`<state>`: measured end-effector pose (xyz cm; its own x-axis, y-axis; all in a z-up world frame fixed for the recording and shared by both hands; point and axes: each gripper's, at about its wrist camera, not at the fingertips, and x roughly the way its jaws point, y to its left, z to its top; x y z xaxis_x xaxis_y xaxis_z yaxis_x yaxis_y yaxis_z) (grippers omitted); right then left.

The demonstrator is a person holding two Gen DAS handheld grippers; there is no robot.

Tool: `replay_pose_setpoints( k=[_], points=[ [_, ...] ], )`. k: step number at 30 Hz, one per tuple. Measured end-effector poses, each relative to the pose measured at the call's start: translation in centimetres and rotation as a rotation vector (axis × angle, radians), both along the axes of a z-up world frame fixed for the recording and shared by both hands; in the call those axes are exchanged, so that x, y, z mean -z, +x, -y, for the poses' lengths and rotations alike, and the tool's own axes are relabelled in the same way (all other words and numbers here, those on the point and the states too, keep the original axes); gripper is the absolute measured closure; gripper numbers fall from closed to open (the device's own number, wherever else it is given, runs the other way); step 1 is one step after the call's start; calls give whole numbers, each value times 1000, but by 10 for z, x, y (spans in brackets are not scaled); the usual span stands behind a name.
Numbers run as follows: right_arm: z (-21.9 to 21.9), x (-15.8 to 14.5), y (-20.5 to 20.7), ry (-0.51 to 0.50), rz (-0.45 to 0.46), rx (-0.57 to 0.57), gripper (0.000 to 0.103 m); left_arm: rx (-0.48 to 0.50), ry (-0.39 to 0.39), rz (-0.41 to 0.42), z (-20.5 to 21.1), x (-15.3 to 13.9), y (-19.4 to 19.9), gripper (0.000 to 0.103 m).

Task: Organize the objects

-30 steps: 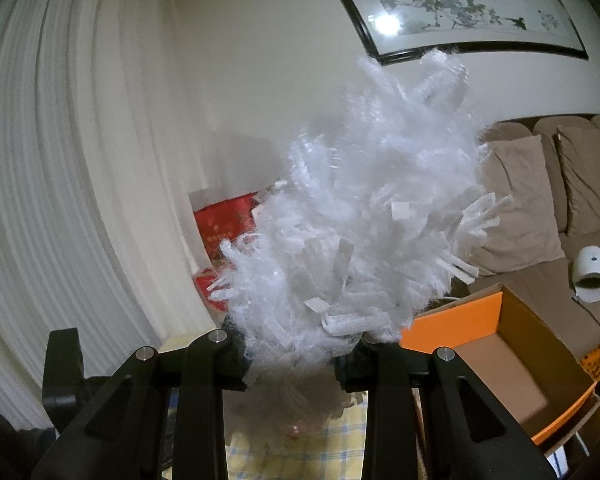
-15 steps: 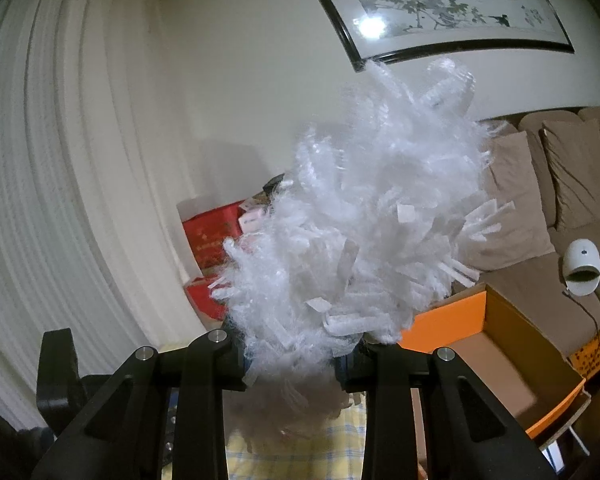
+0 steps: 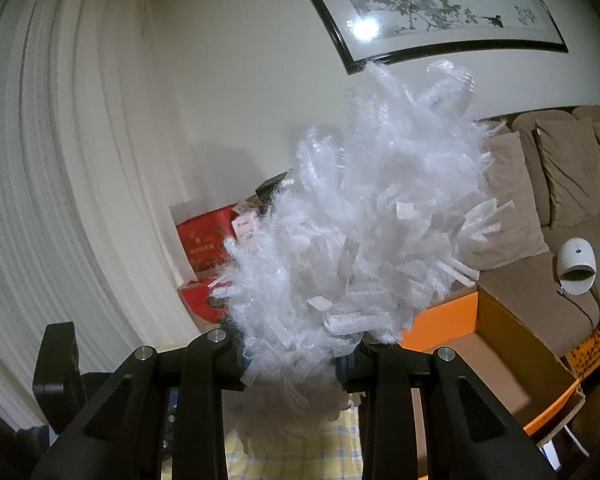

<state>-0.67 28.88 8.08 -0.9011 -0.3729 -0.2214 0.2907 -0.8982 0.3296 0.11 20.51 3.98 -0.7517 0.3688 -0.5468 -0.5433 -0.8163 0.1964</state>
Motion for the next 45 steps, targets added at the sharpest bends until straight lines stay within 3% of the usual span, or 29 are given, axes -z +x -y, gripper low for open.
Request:
replay_pose_setpoints(
  k=[26, 38, 45],
  points=[
    [-40, 5, 13, -33, -1, 106, 73, 11, 26, 8, -35, -7, -21, 87],
    [-54, 2, 9, -26, 6, 146, 73, -22, -35, -92, -54, -2, -25, 87],
    [-56, 5, -1, -6, 32, 163, 73, -38, -63, -100, -59, 3, -33, 87]
  ],
)
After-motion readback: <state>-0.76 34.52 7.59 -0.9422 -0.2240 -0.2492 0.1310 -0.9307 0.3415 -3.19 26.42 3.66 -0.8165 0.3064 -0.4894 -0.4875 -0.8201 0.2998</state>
